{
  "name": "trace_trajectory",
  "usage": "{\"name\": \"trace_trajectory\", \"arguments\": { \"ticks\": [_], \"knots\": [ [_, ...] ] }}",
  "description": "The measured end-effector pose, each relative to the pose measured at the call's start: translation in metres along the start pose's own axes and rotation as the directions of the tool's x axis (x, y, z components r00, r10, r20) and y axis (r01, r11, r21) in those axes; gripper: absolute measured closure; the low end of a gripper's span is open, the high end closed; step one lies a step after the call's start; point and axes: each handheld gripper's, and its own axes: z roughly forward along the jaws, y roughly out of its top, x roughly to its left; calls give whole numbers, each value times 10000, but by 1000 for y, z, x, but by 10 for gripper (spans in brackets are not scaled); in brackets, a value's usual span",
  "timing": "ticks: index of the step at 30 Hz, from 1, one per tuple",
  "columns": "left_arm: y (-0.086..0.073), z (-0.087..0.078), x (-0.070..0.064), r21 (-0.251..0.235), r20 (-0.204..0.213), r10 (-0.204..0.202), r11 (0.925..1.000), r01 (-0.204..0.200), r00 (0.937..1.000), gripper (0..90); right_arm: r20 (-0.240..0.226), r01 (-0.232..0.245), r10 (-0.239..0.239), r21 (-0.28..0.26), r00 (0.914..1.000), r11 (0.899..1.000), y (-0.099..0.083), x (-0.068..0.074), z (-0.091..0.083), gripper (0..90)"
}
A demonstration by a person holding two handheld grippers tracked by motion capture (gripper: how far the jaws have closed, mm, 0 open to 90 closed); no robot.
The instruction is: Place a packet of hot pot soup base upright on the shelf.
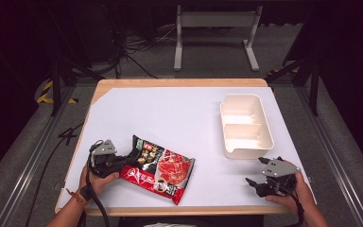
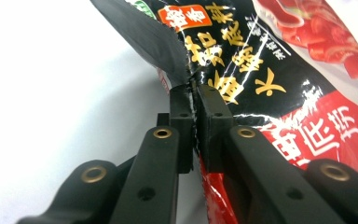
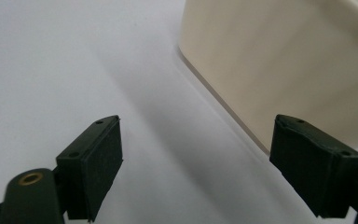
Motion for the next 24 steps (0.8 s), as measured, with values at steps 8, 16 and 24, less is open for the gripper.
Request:
{"name": "trace_trajectory", "arguments": {
  "ticks": [8, 16, 24],
  "knots": [
    [3, -9, -6, -585, -180, 89, 9982, -99, 9998, 873, 23, -41, 41, 42, 10000, 10000, 0, 0, 0, 165],
    [22, -21, -21, -1224, -358, 569, 9906, -609, 9977, 880, -1, -124, 124, 39, 9999, 9999, 1, 1, 1, 164],
    [51, -22, -32, -1877, -413, 999, 9765, -1059, 9941, 888, -10, -174, 174, 85, 9998, 9998, 0, 1, 2, 164]
  ]
}}
